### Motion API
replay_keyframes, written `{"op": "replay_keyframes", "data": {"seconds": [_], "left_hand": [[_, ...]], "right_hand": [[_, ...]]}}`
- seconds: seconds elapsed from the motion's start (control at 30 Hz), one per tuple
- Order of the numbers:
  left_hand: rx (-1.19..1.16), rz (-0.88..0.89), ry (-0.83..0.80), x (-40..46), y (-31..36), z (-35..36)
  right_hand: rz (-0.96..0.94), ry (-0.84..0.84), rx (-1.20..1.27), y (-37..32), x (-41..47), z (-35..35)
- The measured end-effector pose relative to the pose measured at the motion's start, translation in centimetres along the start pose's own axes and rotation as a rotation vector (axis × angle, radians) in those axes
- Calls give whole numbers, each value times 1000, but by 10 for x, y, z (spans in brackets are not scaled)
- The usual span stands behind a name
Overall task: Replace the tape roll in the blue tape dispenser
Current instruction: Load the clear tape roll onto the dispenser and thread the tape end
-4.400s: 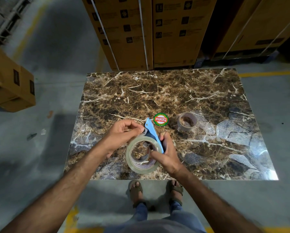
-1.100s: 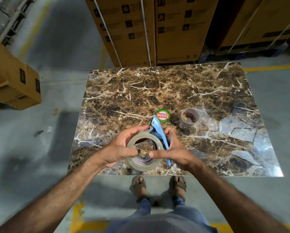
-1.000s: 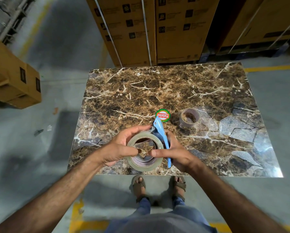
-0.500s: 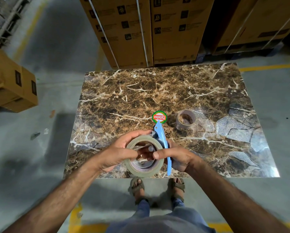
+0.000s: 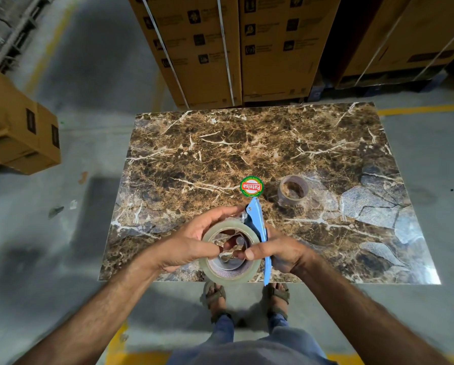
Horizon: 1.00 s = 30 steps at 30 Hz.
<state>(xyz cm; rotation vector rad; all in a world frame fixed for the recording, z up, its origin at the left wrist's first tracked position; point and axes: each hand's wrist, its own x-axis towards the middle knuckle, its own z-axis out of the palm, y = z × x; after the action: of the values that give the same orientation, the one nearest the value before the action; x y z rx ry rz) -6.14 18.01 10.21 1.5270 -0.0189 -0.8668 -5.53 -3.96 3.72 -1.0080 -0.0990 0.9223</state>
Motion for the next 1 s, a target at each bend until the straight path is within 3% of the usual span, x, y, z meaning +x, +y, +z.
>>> {"op": "replay_keyframes", "data": {"seconds": [0.1, 0.23, 0.3, 0.37, 0.5, 0.6, 0.77, 1.0], "left_hand": [[-13, -34, 126, 4, -1, -1], [-108, -136, 493, 4, -9, 19], [-188, -77, 637, 3, -18, 31], [-116, 6, 696, 2, -22, 41], [79, 111, 759, 1, -22, 44], [115, 106, 716, 1, -27, 37], [75, 132, 664, 0, -33, 21], [-164, 182, 591, -1, -43, 4]], "right_hand": [[0, 58, 22, -4, 1, -3], [-50, 206, 10, -5, 5, -11], [-78, 240, 7, -7, 7, -14], [-80, 244, -13, -10, 9, -15], [-82, 225, -31, -14, 12, -15], [-75, 221, -36, -16, 14, -14], [-87, 235, -34, -16, 19, -10], [-91, 216, -45, -16, 25, -2]]}}
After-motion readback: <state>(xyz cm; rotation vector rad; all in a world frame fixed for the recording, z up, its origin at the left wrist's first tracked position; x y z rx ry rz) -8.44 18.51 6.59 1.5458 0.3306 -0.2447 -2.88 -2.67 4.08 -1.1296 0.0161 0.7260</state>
